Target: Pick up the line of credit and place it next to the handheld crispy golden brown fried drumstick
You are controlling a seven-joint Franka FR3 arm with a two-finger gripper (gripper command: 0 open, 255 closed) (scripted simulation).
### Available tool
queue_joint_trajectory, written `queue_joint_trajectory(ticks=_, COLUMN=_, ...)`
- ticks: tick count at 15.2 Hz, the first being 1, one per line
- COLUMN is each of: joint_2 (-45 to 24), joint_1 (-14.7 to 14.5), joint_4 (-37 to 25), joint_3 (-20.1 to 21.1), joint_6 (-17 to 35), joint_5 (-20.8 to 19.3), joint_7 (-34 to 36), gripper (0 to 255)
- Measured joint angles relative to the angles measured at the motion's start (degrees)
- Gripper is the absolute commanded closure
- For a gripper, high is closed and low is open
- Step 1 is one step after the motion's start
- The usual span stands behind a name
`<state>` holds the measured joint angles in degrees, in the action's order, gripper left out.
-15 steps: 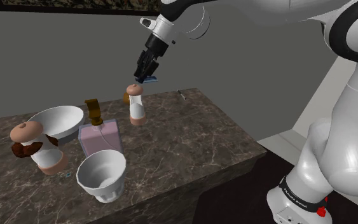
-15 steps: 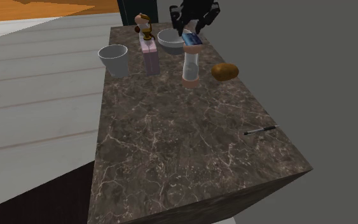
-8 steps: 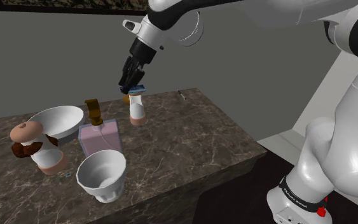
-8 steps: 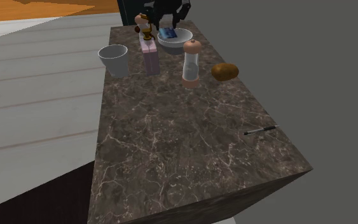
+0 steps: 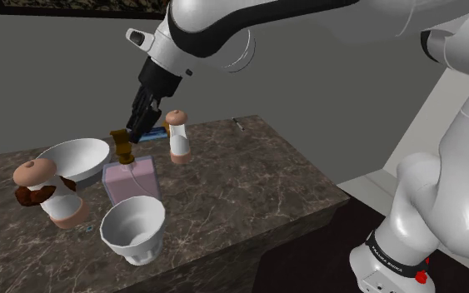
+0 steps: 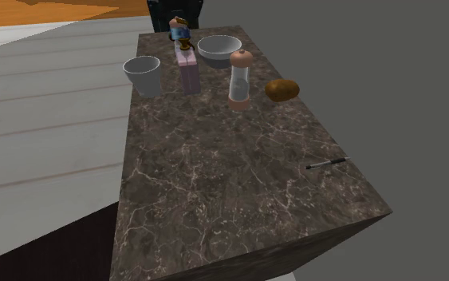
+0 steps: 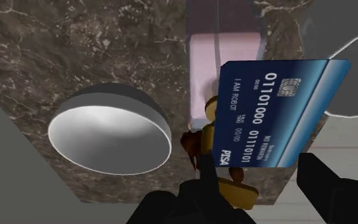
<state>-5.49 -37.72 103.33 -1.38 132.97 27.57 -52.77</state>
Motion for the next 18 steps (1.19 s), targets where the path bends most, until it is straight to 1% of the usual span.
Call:
queue_joint_trajectory(ticks=7, joint_2=-3.54, joint_1=-5.43, joint_4=-3.78, joint_3=3.13, joint_6=3.25, joint_5=-5.10, joint_7=10.59, gripper=255)
queue_joint_trajectory(ticks=12, joint_2=-7.26, joint_1=-9.58, joint_4=-8.25, joint_3=4.54, joint_6=4.44, joint_5=-9.40, joint_7=18.31, gripper=255)
queue_joint_trajectory(ticks=17, joint_2=-12.56, joint_1=-14.04, joint_4=-15.65, joint_3=5.15, joint_6=3.82, joint_5=-14.07, joint_7=26.04, gripper=255)
queue_joint_trajectory(ticks=18, joint_2=-14.26, joint_1=-14.85, joint_4=-18.07, joint_3=5.14, joint_6=3.32, joint_5=-14.94, joint_7=27.38, gripper=255)
